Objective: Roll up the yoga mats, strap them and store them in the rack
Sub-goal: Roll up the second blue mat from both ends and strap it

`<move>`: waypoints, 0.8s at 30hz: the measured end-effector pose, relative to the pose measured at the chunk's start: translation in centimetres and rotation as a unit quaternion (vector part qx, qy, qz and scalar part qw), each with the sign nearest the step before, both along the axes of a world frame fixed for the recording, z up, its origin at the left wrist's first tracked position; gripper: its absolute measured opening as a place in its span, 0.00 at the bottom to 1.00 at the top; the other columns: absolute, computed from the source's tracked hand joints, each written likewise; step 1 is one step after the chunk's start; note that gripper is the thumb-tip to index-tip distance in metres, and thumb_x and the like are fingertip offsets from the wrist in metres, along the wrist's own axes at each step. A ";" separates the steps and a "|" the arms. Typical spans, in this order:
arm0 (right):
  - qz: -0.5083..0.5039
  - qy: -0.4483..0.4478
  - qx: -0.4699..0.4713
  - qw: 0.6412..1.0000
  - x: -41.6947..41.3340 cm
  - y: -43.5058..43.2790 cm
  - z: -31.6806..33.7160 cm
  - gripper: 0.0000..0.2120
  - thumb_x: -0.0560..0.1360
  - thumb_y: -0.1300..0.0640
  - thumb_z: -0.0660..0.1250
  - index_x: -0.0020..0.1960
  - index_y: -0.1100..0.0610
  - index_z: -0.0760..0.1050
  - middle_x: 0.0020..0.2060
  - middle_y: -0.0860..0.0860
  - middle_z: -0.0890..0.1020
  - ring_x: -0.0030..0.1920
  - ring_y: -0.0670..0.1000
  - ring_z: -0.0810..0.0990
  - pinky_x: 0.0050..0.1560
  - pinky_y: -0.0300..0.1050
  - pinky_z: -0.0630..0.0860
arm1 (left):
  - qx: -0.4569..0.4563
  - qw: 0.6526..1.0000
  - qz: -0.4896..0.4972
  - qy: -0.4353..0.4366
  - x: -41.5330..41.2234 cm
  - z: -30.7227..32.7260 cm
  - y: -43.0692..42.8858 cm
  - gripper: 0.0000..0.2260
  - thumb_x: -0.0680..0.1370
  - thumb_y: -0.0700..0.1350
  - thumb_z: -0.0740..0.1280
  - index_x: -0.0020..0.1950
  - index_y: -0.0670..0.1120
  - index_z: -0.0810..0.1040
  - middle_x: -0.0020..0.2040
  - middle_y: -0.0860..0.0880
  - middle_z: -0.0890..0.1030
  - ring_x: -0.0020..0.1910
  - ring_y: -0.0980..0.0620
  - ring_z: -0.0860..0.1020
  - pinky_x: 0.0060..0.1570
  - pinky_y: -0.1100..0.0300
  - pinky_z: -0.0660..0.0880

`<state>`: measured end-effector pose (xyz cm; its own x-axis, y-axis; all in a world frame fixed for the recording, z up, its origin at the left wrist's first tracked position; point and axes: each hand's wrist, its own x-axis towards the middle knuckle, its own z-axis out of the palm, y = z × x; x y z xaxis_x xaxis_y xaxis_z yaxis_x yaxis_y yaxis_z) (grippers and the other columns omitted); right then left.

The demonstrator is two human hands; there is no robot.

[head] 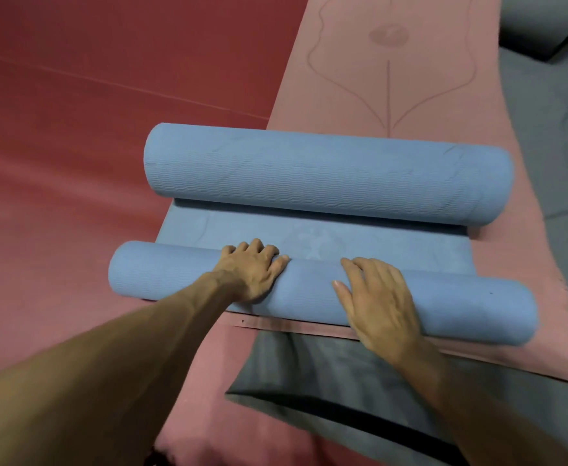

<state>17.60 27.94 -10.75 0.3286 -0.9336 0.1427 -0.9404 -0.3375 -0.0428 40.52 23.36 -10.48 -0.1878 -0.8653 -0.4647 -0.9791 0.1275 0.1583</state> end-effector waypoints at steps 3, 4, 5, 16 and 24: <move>0.018 0.029 0.002 0.999 -0.3 0.3 -0.4 0.28 0.78 0.42 0.52 0.65 0.61 0.75 0.58 0.61 0.79 0.58 0.61 0.77 0.62 0.60 0.70 | 0.000 0.999 0.030 0.026 0.0 -0.4 -1.0 0.24 0.81 0.59 0.42 0.70 0.54 0.65 0.66 0.48 0.69 0.66 0.47 0.67 0.64 0.46 0.62; 0.025 0.043 0.012 0.999 -0.4 0.3 -0.5 0.31 0.78 0.39 0.51 0.67 0.60 0.73 0.60 0.61 0.78 0.60 0.61 0.77 0.64 0.61 0.68 | 0.003 0.999 0.036 0.028 0.0 -0.3 -1.3 0.24 0.81 0.60 0.42 0.71 0.54 0.65 0.66 0.47 0.69 0.66 0.47 0.67 0.63 0.45 0.62; 0.032 0.054 0.026 0.998 -0.4 0.1 -0.5 0.34 0.77 0.36 0.50 0.68 0.60 0.72 0.61 0.61 0.77 0.61 0.62 0.76 0.64 0.62 0.67 | 0.008 0.999 0.040 0.028 -0.1 -0.3 -1.7 0.24 0.80 0.60 0.42 0.71 0.54 0.65 0.68 0.48 0.69 0.66 0.47 0.67 0.62 0.45 0.63; 0.042 0.111 0.187 0.975 -0.3 -3.1 2.3 0.53 0.61 0.29 0.70 0.76 0.48 0.51 0.68 0.52 0.68 0.66 0.54 0.67 0.66 0.53 0.58 | -0.060 0.998 0.013 0.030 -0.2 0.7 -1.0 0.24 0.81 0.58 0.43 0.64 0.49 0.72 0.61 0.48 0.76 0.60 0.47 0.72 0.62 0.50 0.63; 0.048 0.077 0.271 0.958 -1.4 -2.3 4.3 0.47 0.59 0.33 0.74 0.73 0.45 0.59 0.60 0.50 0.76 0.60 0.54 0.75 0.60 0.54 0.66 | -0.095 0.995 0.018 0.037 -1.2 2.6 6.2 0.36 0.74 0.64 0.34 0.76 0.51 0.58 0.74 0.51 0.63 0.73 0.51 0.58 0.73 0.53 0.47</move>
<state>16.22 25.62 -6.42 0.3957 -0.8208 -0.4120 -0.9151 -0.3906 -0.1007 39.31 29.60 -7.86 -0.1823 -0.9429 -0.2787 -0.9703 0.1266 0.2061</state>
